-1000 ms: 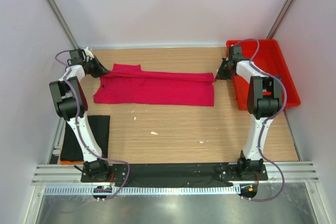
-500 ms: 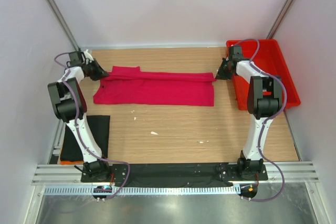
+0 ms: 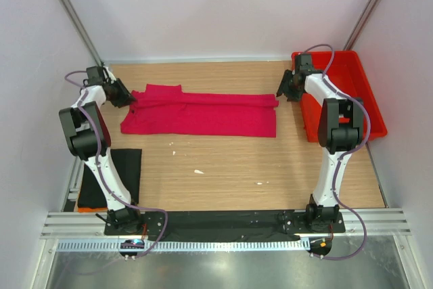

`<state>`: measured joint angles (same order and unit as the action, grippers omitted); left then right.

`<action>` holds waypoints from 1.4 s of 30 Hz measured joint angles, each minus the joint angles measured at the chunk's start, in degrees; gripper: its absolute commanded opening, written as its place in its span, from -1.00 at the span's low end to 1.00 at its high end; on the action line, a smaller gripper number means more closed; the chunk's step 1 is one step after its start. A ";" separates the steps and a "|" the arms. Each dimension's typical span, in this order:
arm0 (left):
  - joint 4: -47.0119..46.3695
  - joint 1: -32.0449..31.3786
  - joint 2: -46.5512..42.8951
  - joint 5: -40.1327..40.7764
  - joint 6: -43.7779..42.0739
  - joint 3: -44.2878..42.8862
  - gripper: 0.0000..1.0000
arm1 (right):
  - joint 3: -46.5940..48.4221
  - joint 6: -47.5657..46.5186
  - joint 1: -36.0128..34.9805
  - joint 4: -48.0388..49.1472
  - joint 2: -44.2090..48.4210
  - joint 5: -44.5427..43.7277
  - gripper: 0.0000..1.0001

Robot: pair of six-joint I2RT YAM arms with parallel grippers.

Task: Fold and stack the t-shirts
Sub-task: Fold the tshirt

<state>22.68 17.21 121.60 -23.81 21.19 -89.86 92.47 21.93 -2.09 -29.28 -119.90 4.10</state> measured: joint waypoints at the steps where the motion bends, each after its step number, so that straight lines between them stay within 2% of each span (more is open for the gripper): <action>1: 0.33 -0.15 -0.96 1.25 0.66 0.00 -0.39 | 0.94 -0.35 -0.31 -0.37 0.00 -0.68 0.19; 5: 0.31 -1.36 -6.34 5.49 1.62 -0.59 -0.33 | 5.22 -1.07 -3.80 -0.96 0.00 -4.98 0.30; 7: -0.57 -2.75 -8.24 5.18 2.05 -2.32 -0.26 | 7.43 -1.09 -6.75 -0.87 -0.09 -5.66 0.27; 10: -3.52 -6.23 -8.02 1.97 2.19 -5.95 -0.23 | 12.50 0.81 -12.07 0.59 -2.29 -3.91 -0.02; 11: -4.59 -7.85 -7.41 0.76 2.14 -7.17 -0.23 | 14.25 2.03 -13.66 1.92 -3.56 -2.91 -0.28; 12: -5.53 -9.94 -6.47 -0.42 2.12 -8.37 -0.24 | 15.72 3.21 -14.86 2.73 -4.81 -1.86 -0.41; 14: -7.17 -13.94 -4.61 -1.99 2.12 -9.68 -0.26 | 18.99 6.05 -17.44 4.35 -8.15 0.85 -0.50; 20: -8.72 -26.80 2.71 -4.35 0.83 -10.60 -0.33 | 21.53 11.80 -19.02 5.01 -15.26 5.60 -0.48; 23: -7.76 -30.38 5.88 -4.52 0.63 -11.58 -0.35 | 21.42 13.00 -18.47 4.00 -16.72 6.75 -0.47; 32: -5.66 -31.78 7.48 -2.73 0.61 -13.42 -0.37 | 16.33 14.45 -17.90 5.60 -16.11 9.40 -0.49; 42: -3.10 -31.80 9.84 -2.12 0.39 -16.35 -0.41 | 15.17 14.19 -17.94 5.22 -15.28 10.91 -0.52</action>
<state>19.57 -14.59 131.44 -25.93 21.58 -106.21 107.63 36.12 -20.03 -24.05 -135.17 15.00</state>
